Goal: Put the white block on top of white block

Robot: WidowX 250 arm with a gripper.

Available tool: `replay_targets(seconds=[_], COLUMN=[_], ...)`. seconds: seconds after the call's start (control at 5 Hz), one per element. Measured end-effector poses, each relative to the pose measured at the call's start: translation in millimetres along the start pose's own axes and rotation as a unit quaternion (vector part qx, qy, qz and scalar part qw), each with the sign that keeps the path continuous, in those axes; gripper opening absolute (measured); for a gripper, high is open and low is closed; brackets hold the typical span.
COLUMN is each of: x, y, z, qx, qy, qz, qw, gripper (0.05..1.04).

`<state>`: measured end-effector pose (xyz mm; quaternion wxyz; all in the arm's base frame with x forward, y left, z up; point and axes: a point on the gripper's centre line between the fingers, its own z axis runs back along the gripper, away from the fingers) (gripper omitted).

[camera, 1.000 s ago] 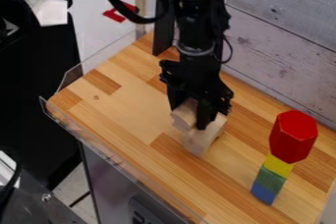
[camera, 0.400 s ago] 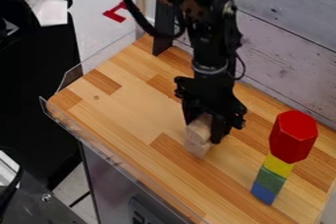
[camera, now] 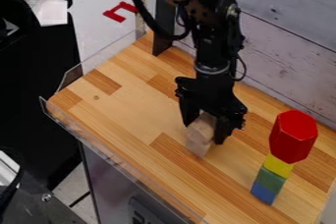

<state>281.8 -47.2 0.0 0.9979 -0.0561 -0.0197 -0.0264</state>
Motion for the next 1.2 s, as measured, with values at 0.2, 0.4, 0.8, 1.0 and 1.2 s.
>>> replay_targets(seconds=[0.2, 0.4, 0.8, 1.0, 1.2], x=[-2, -1, 4, 3, 4], y=[0, 1, 0, 7, 19], z=[0, 15, 82, 98, 94], qx=[0.000, -0.001, -0.007, -0.003, 0.013], qy=[0.006, -0.005, -0.067, -0.074, -0.060], qz=[0.011, 0.025, 0.037, 0.046, 0.061], qw=[0.9999, 0.9997, 0.9971, 0.9962, 0.9963], gripper=[1.000, 1.000, 1.000, 1.000, 1.000])
